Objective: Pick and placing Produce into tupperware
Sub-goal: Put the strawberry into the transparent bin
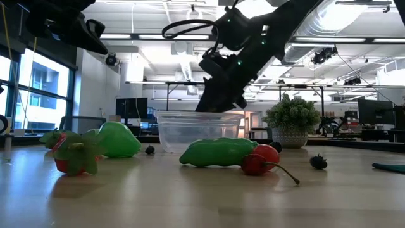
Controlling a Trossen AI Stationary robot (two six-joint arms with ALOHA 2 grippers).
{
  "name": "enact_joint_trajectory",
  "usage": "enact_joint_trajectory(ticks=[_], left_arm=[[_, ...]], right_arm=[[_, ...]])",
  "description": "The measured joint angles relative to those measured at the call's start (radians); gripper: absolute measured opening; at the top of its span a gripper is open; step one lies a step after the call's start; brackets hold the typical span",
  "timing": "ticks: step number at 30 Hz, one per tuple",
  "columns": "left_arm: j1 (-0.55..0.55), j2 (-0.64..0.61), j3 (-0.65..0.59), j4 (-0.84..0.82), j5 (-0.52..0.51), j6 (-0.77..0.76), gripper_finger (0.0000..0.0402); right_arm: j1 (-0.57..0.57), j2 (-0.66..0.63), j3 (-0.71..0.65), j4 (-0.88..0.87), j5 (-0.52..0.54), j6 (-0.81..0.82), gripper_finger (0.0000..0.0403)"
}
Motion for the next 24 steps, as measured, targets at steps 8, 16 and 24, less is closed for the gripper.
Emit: enact_joint_trajectory(ticks=[8, 16, 24], left_arm=[[0.0, 0.0, 0.0, 0.0, 0.0, 0.0, 0.0001], [0.0, 0.0, 0.0, 0.0, 0.0, 0.0, 0.0001], [0.0, 0.0, 0.0, 0.0, 0.0, 0.0, 0.0001]], right_arm=[[0.014, 0.012, 0.17, -0.246, 0.038, -0.117, 0.0138], [0.013, 0.207, 0.421, -0.543, 0.032, -0.151, 0.0138], [0.014, 0.384, 0.672, -0.77, 0.039, -0.184, 0.0138]])
